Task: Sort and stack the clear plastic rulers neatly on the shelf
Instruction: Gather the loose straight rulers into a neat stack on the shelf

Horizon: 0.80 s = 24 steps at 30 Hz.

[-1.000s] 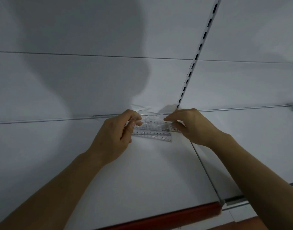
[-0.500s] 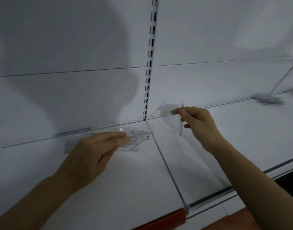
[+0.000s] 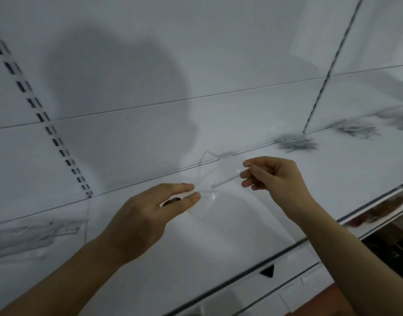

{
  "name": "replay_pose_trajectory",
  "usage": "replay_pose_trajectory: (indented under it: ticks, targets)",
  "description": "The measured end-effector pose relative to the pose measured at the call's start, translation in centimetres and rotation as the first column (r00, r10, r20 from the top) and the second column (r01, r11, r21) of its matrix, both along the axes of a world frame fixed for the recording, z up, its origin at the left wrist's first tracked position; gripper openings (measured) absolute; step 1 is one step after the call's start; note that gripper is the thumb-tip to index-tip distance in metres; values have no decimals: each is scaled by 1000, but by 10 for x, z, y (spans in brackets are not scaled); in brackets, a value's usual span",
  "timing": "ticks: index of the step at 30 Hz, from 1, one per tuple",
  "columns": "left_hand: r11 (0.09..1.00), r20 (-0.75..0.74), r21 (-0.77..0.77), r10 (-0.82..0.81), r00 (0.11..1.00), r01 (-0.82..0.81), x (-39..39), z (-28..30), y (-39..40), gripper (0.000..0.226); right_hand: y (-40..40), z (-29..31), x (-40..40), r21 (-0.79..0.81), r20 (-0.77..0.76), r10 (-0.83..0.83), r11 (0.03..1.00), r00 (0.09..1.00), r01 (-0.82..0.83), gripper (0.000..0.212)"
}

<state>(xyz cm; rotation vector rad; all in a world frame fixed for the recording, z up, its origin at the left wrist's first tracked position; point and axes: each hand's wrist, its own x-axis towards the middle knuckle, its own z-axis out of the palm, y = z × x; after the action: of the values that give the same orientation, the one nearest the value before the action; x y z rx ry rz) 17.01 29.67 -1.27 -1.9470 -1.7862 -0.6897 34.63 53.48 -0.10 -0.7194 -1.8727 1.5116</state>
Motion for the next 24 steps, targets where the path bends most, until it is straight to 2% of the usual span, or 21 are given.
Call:
replay_pose_trajectory:
  ticks: [5,10,12,14,16,19,21,24]
  targets:
    - [1000,21,24,-4,1000,4,35,-1,82,50,74,-7,44,-55,15,-46,997,999,47,16]
    - [998,52,5,-55,997,55,60,-5,150,54,138,-4,77,-13,15,-181,983,983,181,11]
    - [997,122,14,-80,989,79,66,-5,175,53,165,0,85,-42,-9,-241,970,970,241,9]
    - [996,256,59,-85,963,72,71,-8,197,46,193,2,85,-86,-17,-291,953,956,289,8]
    - [994,473,107,-49,879,-2,79,-10,216,38,217,1,78,-106,-4,-322,942,947,319,8]
    - [991,803,46,38,595,-124,87,-9,243,33,247,-3,61,-97,43,-361,926,931,364,5]
    - [989,896,13,55,440,-150,87,-8,258,31,261,-7,50,-65,79,-394,915,916,399,4]
    - [987,941,-20,74,331,-162,89,-7,273,21,271,-14,40,22,132,-452,891,882,454,11]
